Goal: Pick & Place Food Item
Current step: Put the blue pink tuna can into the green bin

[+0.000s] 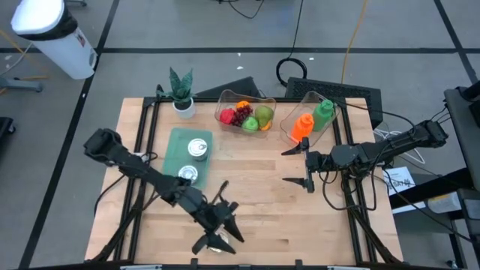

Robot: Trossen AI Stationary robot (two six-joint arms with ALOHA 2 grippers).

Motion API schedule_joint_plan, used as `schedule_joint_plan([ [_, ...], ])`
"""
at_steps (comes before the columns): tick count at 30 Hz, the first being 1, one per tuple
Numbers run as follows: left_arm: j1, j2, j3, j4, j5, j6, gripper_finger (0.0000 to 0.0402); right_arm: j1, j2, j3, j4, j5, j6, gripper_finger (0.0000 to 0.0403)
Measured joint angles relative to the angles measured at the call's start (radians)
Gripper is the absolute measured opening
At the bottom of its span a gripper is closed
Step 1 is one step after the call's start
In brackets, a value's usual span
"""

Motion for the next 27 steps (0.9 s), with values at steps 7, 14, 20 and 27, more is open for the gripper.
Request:
schedule_joint_plan([
  [7,0.005,0.020,0.143,-0.096,0.119,0.028,0.0265,0.000,0.000,0.000,0.000,0.000,0.000,0.0394],
  [14,-0.005,0.022,0.166,-0.323,0.061,0.032,0.0303,0.000,0.000,0.000,-0.001,0.000,0.000,0.0394],
  [20,-0.027,0.022,0.166,-0.711,-0.107,-0.098,0.0302,0.000,0.000,0.000,-0.001,0.000,0.000,0.0394],
  [27,-0.064,0.061,0.164,-1.055,-0.246,-0.362,0.0286,0.000,0.000,0.000,-0.001,0.000,0.001,0.0394],
])
